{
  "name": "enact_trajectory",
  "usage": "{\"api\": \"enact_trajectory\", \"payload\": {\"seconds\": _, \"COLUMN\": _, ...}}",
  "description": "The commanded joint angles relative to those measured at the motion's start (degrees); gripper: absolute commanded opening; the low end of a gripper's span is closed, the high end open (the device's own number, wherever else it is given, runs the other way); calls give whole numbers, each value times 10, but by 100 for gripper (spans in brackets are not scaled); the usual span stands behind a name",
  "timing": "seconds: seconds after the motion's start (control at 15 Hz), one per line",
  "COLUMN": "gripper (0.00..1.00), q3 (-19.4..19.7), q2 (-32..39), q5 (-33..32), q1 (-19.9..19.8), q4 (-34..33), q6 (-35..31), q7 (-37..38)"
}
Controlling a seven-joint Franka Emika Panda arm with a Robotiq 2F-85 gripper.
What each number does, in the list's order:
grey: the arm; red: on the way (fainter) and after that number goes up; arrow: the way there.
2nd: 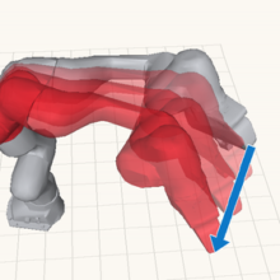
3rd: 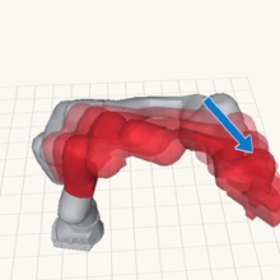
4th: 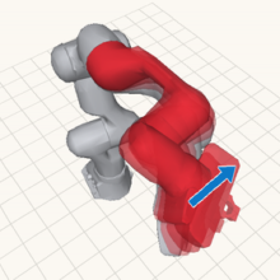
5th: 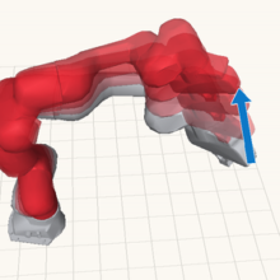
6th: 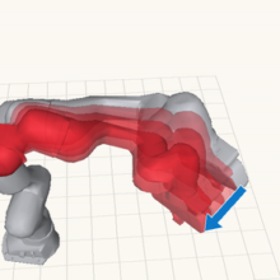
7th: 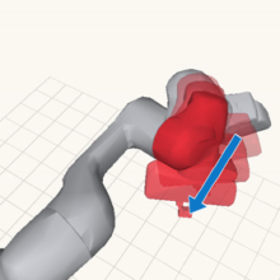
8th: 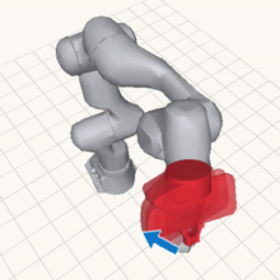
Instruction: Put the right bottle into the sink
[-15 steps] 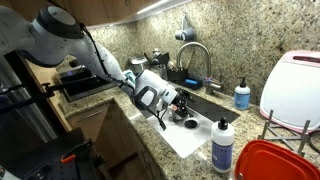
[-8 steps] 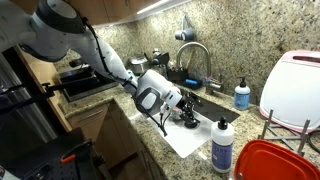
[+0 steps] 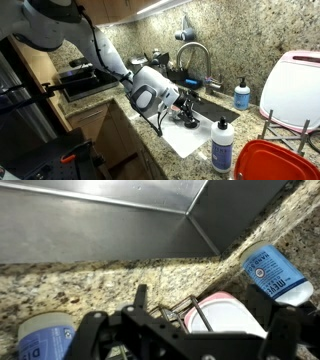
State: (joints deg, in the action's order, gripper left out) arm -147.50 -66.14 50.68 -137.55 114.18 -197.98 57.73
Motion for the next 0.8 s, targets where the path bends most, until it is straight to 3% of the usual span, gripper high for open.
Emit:
{"api": "enact_trajectory", "payload": {"seconds": 0.0, "gripper": 100, "q3": -3, "q2": 40, "q5": -11, "q1": 15, "q4": 51, "q6": 0, "q7": 3}}
{"api": "enact_trajectory", "payload": {"seconds": 0.73, "gripper": 100, "q3": -10, "q2": 47, "q5": 11, "q1": -5, "q4": 139, "q6": 8, "q7": 3}}
